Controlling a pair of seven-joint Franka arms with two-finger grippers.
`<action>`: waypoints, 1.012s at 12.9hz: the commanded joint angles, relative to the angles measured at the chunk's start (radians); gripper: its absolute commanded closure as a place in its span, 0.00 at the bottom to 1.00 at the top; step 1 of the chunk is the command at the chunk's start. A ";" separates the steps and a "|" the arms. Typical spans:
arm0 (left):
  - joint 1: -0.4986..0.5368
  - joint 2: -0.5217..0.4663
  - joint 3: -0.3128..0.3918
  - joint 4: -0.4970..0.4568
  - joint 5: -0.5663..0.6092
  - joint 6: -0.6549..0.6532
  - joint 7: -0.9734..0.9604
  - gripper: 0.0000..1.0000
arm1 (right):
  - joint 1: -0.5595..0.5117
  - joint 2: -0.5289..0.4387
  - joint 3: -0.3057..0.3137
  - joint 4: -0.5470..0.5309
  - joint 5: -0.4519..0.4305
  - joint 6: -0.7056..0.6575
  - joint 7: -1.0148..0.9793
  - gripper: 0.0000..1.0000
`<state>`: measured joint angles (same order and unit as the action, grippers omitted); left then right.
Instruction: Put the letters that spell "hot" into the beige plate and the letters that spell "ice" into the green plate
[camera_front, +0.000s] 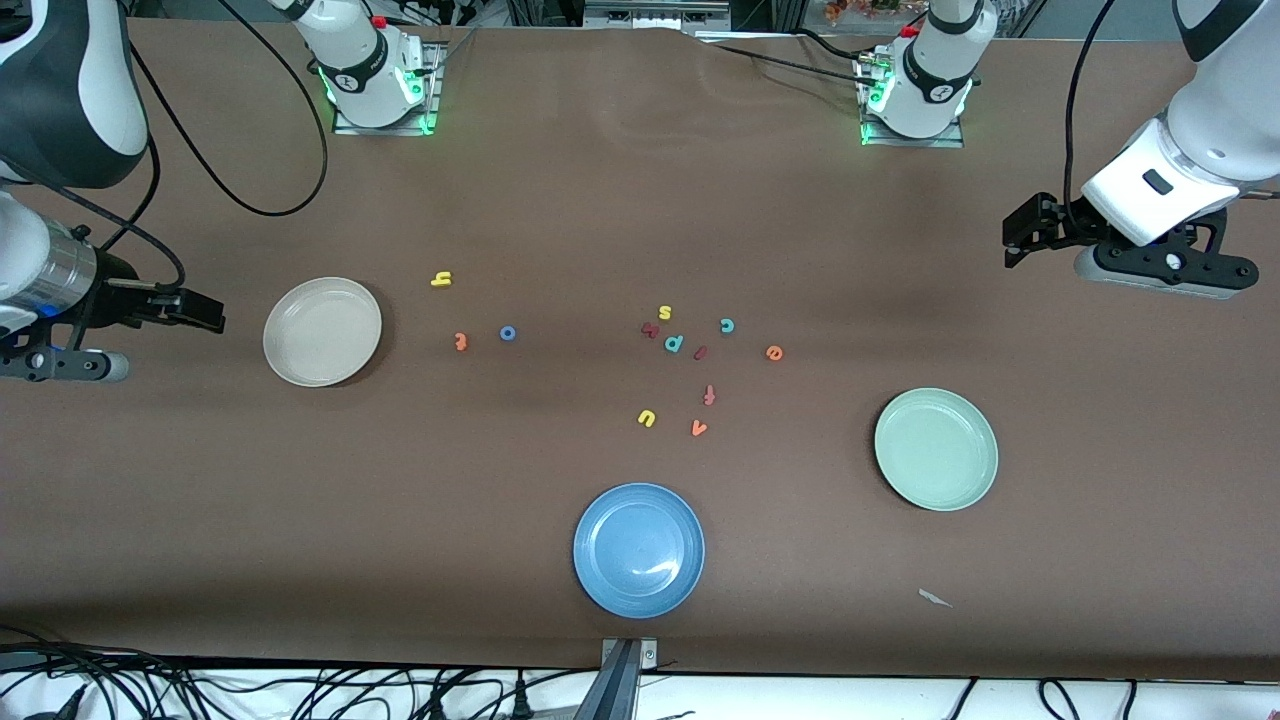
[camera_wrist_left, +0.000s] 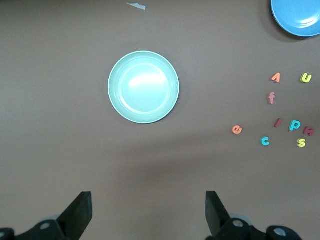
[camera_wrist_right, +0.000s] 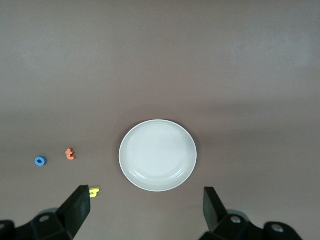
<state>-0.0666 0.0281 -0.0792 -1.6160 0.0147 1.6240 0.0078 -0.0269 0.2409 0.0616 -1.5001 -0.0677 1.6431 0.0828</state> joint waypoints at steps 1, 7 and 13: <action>-0.006 0.018 0.003 0.038 0.002 -0.030 0.000 0.00 | -0.016 -0.025 0.014 -0.009 0.015 0.001 0.006 0.00; -0.007 0.018 0.003 0.038 0.002 -0.030 0.000 0.00 | -0.018 -0.031 0.007 -0.002 0.017 -0.011 0.005 0.00; -0.007 0.018 0.003 0.038 0.002 -0.030 -0.002 0.00 | -0.018 -0.031 0.010 -0.009 0.029 -0.040 0.012 0.00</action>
<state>-0.0668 0.0313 -0.0793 -1.6143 0.0147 1.6229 0.0078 -0.0336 0.2236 0.0614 -1.4946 -0.0474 1.6218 0.0835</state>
